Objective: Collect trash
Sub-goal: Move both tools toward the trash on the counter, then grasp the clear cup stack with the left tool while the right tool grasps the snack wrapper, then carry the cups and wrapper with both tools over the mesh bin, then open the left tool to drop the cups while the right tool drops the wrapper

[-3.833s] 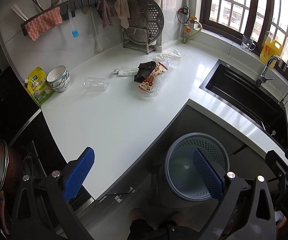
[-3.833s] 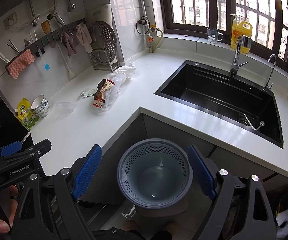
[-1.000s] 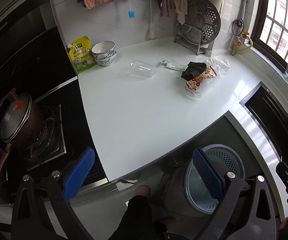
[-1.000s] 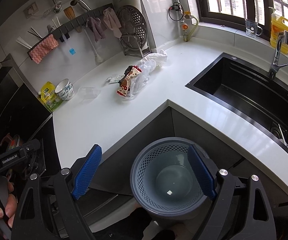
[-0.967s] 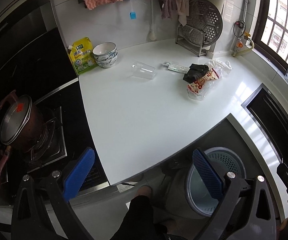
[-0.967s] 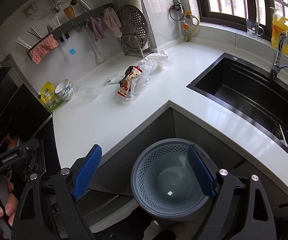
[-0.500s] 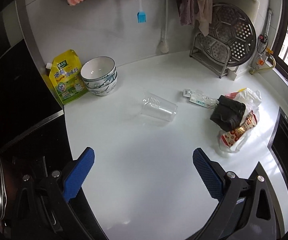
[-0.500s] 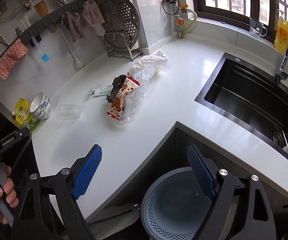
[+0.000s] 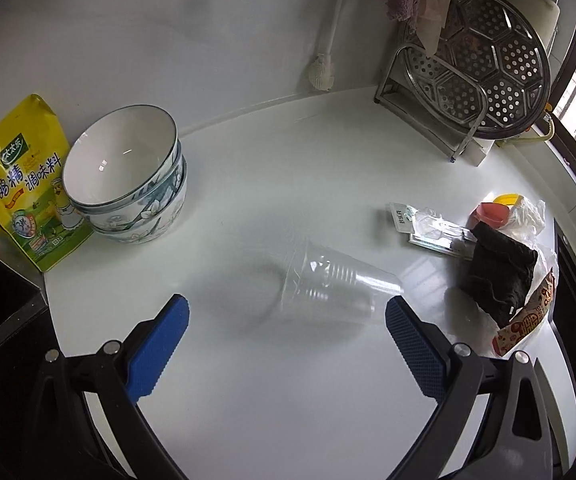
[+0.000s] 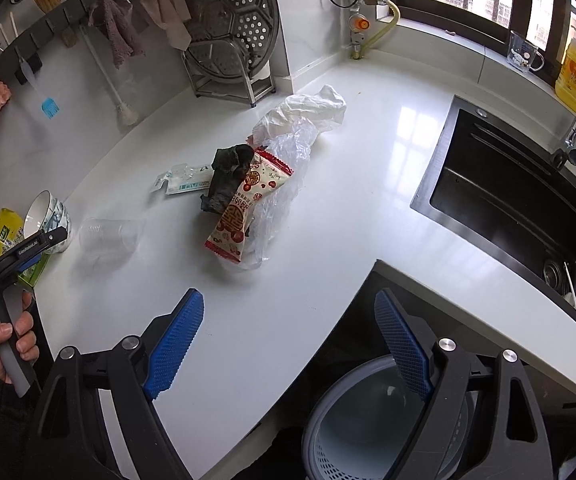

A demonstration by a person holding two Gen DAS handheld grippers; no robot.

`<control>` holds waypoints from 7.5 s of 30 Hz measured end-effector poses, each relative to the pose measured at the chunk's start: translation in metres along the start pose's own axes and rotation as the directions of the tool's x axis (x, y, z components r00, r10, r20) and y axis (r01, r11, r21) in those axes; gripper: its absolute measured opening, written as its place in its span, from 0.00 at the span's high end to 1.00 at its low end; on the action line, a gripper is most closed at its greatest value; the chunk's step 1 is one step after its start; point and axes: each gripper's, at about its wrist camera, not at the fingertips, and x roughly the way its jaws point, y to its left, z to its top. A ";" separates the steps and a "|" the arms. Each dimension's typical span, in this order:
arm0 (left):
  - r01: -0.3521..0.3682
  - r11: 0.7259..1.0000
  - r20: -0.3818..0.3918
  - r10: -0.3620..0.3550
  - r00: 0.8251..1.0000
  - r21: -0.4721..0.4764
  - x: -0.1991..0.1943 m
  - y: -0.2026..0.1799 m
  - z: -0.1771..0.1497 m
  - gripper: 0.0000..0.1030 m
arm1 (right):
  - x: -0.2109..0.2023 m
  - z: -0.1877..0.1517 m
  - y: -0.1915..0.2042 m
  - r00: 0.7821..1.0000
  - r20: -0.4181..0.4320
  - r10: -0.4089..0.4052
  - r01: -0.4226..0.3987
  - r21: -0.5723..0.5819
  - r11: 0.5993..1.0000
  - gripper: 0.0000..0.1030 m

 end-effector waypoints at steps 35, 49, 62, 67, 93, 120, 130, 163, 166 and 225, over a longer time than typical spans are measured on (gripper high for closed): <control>0.307 0.927 -0.028 -0.309 0.951 0.215 0.034 -0.048 0.003 0.08 | 0.050 0.009 0.012 0.996 -0.065 -0.068 0.069 0.018 0.997 0.19; 0.247 0.946 -0.079 -0.236 0.969 0.210 0.053 -0.072 -0.017 0.66 | 0.082 0.040 0.014 0.999 0.006 -0.035 0.034 0.123 0.992 0.19; 0.258 0.942 -0.107 -0.240 0.965 0.213 0.067 -0.088 -0.017 0.89 | 0.138 0.064 0.035 0.994 -0.081 -0.080 0.091 0.149 0.985 0.51; 0.265 0.941 -0.109 -0.247 0.963 0.209 0.066 -0.087 -0.017 0.91 | 0.145 0.066 0.040 0.993 -0.091 -0.074 0.087 0.152 0.985 0.51; 0.312 0.918 -0.063 -0.305 0.950 0.244 0.053 -0.086 -0.010 0.70 | 0.118 0.067 0.028 0.976 -0.038 0.216 -0.202 0.228 0.952 0.93; 0.511 0.789 -0.188 -0.476 0.859 0.341 0.087 -0.126 0.002 0.95 | 0.100 0.066 0.012 0.980 -0.012 0.197 -0.190 0.224 0.956 0.93; 0.492 0.805 -0.116 -0.483 0.868 0.330 0.046 -0.112 0.002 0.96 | 0.078 0.061 0.010 0.968 0.013 0.249 -0.246 0.218 0.945 0.93; 0.464 0.813 -0.043 -0.481 0.876 0.353 -0.019 -0.095 -0.017 0.96 | 0.123 0.045 0.060 0.985 -0.127 0.119 -0.101 0.142 0.985 0.60; 0.467 0.814 -0.040 -0.485 0.874 0.345 -0.019 -0.091 -0.018 0.96 | 0.139 0.046 0.069 0.987 -0.151 0.050 -0.033 0.116 0.993 0.60; 0.544 0.631 -0.489 -0.283 0.825 0.554 -0.051 -0.349 -0.312 0.71 | 0.042 -0.196 -0.248 0.948 -0.232 0.218 -0.146 0.294 0.945 0.64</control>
